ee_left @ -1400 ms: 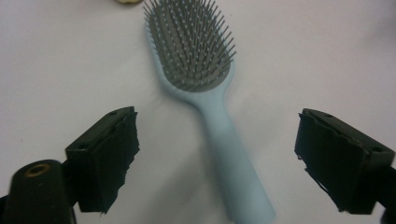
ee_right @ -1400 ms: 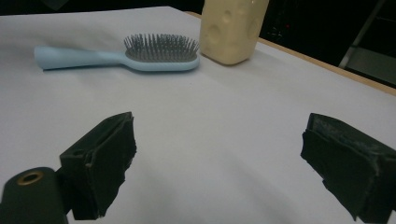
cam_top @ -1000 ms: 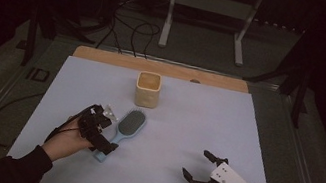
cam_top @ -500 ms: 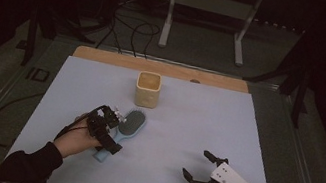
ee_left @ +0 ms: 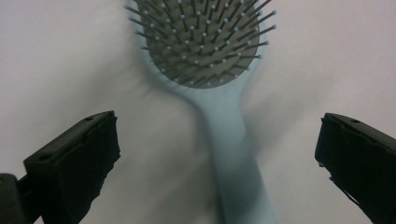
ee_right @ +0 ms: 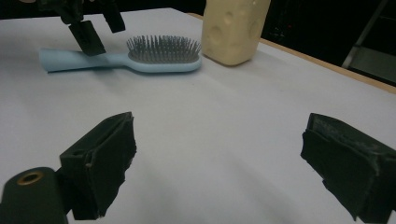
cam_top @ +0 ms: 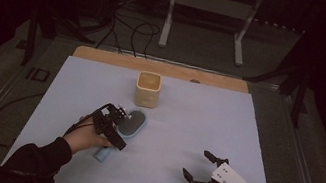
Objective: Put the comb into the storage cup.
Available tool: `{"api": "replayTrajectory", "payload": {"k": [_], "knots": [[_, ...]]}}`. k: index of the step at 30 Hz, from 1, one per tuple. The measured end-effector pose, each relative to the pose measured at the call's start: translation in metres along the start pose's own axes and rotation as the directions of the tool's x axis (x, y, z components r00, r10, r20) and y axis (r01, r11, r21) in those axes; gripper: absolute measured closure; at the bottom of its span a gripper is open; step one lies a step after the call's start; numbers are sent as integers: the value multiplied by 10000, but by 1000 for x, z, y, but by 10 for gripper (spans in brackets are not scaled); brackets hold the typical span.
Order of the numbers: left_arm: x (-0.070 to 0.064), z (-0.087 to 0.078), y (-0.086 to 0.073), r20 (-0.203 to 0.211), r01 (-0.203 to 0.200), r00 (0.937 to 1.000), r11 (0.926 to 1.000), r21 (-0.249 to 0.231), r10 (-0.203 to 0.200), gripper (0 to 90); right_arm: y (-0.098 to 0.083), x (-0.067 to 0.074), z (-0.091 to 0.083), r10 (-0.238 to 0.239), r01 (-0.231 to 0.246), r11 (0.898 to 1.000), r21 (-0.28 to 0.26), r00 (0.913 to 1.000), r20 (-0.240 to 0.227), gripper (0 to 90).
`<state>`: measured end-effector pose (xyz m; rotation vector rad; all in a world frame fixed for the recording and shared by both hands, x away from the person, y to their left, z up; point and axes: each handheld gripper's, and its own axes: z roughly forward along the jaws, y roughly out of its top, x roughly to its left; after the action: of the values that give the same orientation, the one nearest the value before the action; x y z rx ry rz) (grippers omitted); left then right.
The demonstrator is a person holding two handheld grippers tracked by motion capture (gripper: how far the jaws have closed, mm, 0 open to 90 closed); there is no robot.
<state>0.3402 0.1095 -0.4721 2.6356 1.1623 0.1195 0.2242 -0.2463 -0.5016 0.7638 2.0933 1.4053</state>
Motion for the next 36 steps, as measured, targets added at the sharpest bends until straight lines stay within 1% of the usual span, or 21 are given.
{"api": "replayTrajectory", "payload": {"k": [3,5,6,8,9,11,12,14,16,18,19,21,22,26,27,29,30,32,34,35,36], "knots": [[0,3,3,9,367,9993,9992,141,-367,0,0,0,0,-9,9,10000,2,10000,-16,93],[2,5,5,200,660,9976,9975,244,-665,0,0,0,0,-13,13,10000,0,10000,-16,93],[1,6,6,206,735,9970,9969,274,-741,0,0,0,0,-20,20,10000,-4,10000,-19,93],[1,7,6,234,794,9965,9962,357,-802,0,0,0,0,-29,29,10000,-15,10000,-35,93],[-1,9,6,119,819,9965,9959,377,-824,2,0,1,0,-1,1,10000,-16,10000,-44,93],[-3,10,6,133,892,9959,9953,382,-897,9,0,0,0,-16,16,10000,-24,10000,-49,93],[-3,10,6,216,916,9955,9950,396,-925,9,0,0,0,-43,43,10000,-22,10000,-55,93],[-3,10,6,156,980,9950,9945,378,-986,10,0,0,0,-49,49,10000,-22,10000,-50,93],[-5,10,7,171,1160,9930,9927,338,-1166,16,0,1,0,-32,32,10000,-28,10000,-46,93],[-3,10,8,482,1405,9887,9894,365,-1422,39,0,1,0,-48,48,10000,-39,10000,-40,93],[-2,11,8,393,1422,9888,9889,420,-1439,43,1,1,0,-50,49,10000,-41,10000,-48,93],[-2,11,8,393,1422,9888,9889,420,-1439,45,1,1,0,-49,49,10000,-43,10000,-50,93],[1,13,9,206,1706,9849,9841,489,-1718,79,1,1,0,-41,41,10000,-62,10000,-81,93],[1,18,10,237,1702,9848,9834,622,-1720,156,1,2,-1,-29,28,10000,-64,10000,-83,93],[1,18,11,163,1709,9849,9833,618,-1722,159,1,1,-1,-39,39,10000,-69,10000,-90,93],[1,18,12,149,1836,9827,9814,559,-1847,227,1,1,0,-40,39,10000,-66,10000,-89,93],[2,19,12,80,1839,9828,9814,555,-1846,235,1,2,-1,-37,36,10000,-69,10000,-82,93],[4,19,12,318,2051,9778,9773,534,-2069,295,1,2,-1,-50,49,10000,-76,10000,-81,93],[5,20,12,391,2126,9758,9755,560,-2149,352,1,2,-1,-29,28,10000,-64,10000,-82,93],[5,20,12,362,2217,9740,9736,543,-2238,361,1,1,-1,-39,39,10000,-73,10000,-91,93],[5,21,12,325,2194,9746,9738,604,-2216,402,1,1,-1,-36,35,10000,-71,9999,-101,93]]}}
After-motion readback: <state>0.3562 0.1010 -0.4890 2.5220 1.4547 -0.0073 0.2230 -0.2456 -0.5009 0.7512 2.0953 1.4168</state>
